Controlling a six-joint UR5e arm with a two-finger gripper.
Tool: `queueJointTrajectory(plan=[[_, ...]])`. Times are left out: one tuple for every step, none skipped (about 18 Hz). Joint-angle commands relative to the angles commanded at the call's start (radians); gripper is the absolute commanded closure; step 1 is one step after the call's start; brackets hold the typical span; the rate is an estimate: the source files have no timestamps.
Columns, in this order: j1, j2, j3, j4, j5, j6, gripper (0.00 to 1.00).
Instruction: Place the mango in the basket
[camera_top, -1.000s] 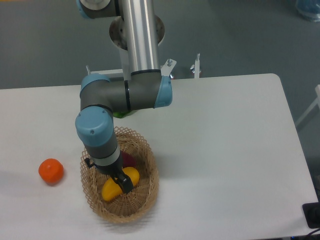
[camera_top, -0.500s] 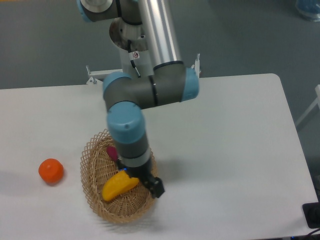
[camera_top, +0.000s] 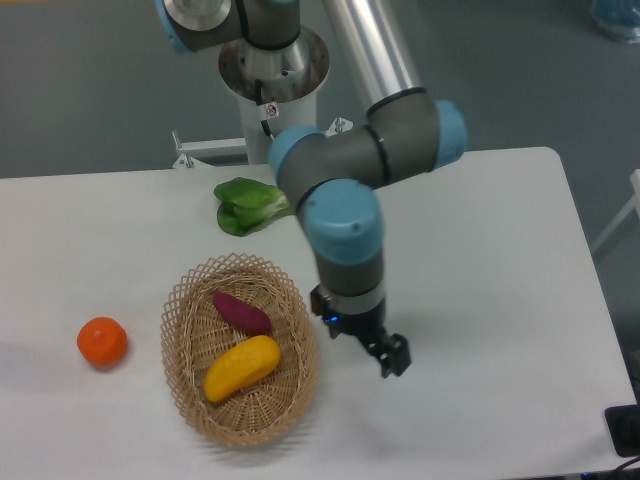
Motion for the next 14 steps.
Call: queueJointTrajectory(plan=[[0.014,0.003,-0.002,-0.009,0.0,0.031,0.0],[0.028,0.005,-0.003,-0.012,-0.003,0.058,0.0],[0.038,-0.001,-0.003,-0.012,-0.003,0.078,0.0],[0.046,-0.008,-0.002,-0.011,-0.002,0.086,0.0],[0.055,-0.009,-0.002,-0.009,-0.006,0.089,0.0],[0.072,-0.009,0.006,-0.008,-0.008,0.106,0.0],[0.081,-0.014,0.021,-0.012,-0.012,0.126,0.0],[0.085,-0.018,0.026,-0.012,-0.015,0.14,0.0],[0.1,-0.018,0.026,-0.014,-0.015,0.155,0.0],[0.114,-0.018,0.025,-0.014,-0.021,0.175,0.0],[0.118,-0.018,0.026,-0.014,-0.034,0.189,0.0],[0.124,-0.018,0.026,-0.014,-0.041,0.192,0.0],[0.14,-0.018,0.026,-0.014,-0.048,0.197,0.0],[0.147,-0.017,0.026,-0.014,-0.061,0.215,0.0]])
